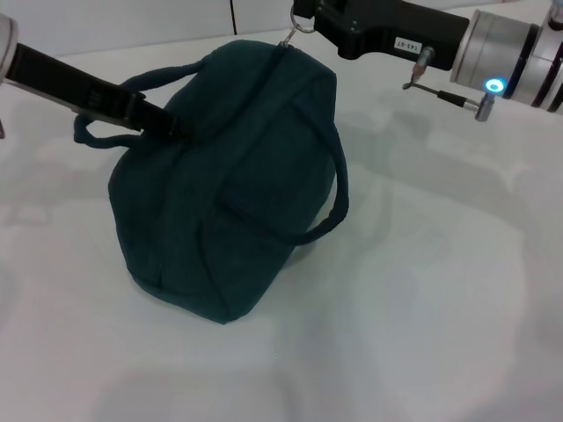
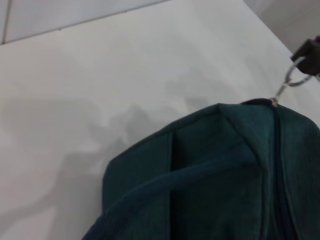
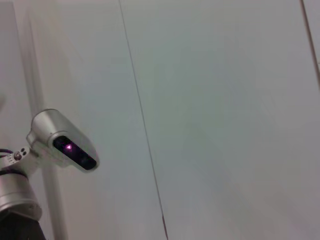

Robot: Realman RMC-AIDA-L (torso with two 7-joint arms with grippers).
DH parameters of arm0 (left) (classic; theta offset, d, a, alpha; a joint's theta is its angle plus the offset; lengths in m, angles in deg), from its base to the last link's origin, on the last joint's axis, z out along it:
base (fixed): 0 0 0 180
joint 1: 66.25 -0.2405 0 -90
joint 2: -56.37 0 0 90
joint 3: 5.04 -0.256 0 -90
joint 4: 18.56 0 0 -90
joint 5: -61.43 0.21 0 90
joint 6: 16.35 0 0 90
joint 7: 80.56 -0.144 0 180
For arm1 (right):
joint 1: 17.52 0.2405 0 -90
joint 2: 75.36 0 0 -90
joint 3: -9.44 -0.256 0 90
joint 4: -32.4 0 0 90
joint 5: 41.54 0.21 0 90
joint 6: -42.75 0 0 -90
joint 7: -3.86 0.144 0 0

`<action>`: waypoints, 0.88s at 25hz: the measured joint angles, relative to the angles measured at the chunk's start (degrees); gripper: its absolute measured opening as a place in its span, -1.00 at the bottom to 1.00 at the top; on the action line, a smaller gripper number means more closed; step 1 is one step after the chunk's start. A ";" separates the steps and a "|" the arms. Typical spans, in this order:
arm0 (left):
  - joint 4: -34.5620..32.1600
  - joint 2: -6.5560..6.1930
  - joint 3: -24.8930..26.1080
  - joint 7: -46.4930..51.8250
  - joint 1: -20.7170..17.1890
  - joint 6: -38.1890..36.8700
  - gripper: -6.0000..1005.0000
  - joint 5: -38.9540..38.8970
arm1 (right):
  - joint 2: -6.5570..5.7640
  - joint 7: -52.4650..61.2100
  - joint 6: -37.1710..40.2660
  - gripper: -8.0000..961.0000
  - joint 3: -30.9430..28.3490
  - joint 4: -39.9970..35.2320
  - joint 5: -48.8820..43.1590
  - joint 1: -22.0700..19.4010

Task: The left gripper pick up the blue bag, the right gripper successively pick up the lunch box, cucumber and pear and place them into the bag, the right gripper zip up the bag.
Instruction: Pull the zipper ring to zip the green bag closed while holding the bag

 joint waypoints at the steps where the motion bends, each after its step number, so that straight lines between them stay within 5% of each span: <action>1: 0.00 -0.04 0.02 -0.13 -0.04 -0.50 -0.08 -0.11 | 0.04 0.00 -0.08 -0.85 0.08 0.09 -0.01 0.00; 10: -0.04 -1.23 0.06 -0.93 -1.59 -5.51 -0.16 -4.62 | 0.18 -0.18 -1.23 -0.84 0.44 2.23 -0.14 -0.10; 15: -0.04 -1.70 0.06 -1.00 -2.22 -6.88 -0.60 -5.30 | 0.12 -0.27 -1.30 -0.83 0.32 2.26 -0.19 -0.32; 22: -0.24 -1.93 0.06 -1.00 -3.21 -7.45 -0.84 -5.47 | -0.05 -0.30 -1.30 -0.82 0.15 2.26 -0.20 -0.72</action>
